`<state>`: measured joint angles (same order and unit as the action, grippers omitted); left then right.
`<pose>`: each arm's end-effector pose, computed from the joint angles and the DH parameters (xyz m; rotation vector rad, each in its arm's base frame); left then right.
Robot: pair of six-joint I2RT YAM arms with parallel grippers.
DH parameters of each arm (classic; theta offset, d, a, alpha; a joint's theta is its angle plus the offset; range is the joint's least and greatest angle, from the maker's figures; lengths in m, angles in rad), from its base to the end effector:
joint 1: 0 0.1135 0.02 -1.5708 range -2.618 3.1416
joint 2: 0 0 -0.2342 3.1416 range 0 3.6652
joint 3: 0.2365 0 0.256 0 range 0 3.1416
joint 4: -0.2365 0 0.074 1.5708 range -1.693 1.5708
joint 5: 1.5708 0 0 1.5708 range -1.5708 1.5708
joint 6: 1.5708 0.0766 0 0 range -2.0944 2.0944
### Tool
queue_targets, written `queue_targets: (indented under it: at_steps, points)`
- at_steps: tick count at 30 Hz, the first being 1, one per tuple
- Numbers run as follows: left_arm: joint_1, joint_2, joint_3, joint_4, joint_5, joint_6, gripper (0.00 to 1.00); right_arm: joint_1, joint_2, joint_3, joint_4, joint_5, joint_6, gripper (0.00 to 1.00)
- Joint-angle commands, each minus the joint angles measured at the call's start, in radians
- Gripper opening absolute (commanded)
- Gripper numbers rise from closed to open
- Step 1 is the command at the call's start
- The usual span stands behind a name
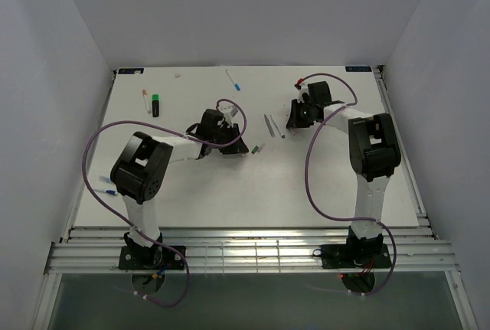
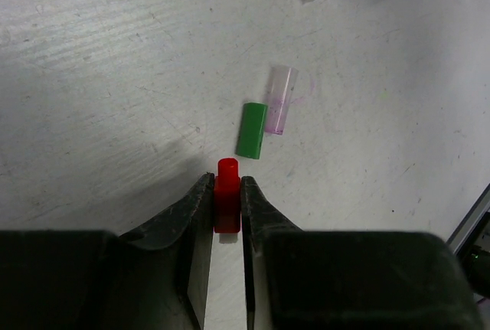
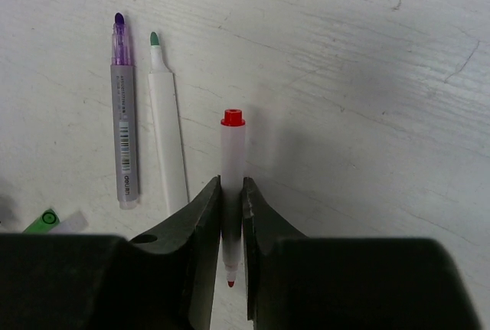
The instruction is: Open the pen caps
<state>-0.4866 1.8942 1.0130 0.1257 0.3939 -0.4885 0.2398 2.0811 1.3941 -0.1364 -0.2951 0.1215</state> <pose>0.3437 -0.2151 0.0825 0.2079 2.4397 -0.9236 0.4464 0.1321 0.0984 -0.2824 2.3953 0.5217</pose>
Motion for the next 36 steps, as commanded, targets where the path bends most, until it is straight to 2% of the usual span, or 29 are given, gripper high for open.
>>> queue_targets:
  at_steps: [1,8,17,24,25,26,31,34,36]
  points:
    - [0.002,0.009,0.032,0.022,0.011,-0.01,0.29,0.001,-0.003,0.02,0.032,-0.029,-0.017,0.21]
    - [0.002,0.026,0.033,0.023,0.007,-0.013,0.35,0.001,0.011,0.006,0.044,-0.061,-0.006,0.3]
    - [0.006,0.016,0.03,0.018,-0.012,-0.012,0.42,0.012,0.0,-0.021,0.069,-0.091,0.004,0.37]
    - [0.017,-0.098,-0.008,-0.003,-0.079,-0.01,0.5,0.013,-0.065,-0.027,0.081,-0.038,0.021,0.41]
    - [0.019,-0.131,-0.011,-0.006,-0.085,-0.009,0.6,0.016,-0.075,-0.027,0.08,-0.026,0.021,0.42]
    - [0.02,-0.148,-0.019,-0.011,-0.092,-0.01,0.97,0.016,-0.085,-0.024,0.078,0.008,0.02,0.45]
    - [0.034,-0.262,-0.039,-0.023,-0.13,-0.005,0.98,0.038,-0.118,0.048,0.051,0.091,-0.016,0.52]
    - [0.042,-0.332,-0.036,-0.054,-0.179,-0.016,0.98,0.065,-0.076,0.161,0.02,0.122,-0.075,0.59]
    - [0.042,-0.389,-0.037,-0.087,-0.268,-0.041,0.98,0.088,-0.017,0.232,-0.003,0.129,-0.123,0.63]
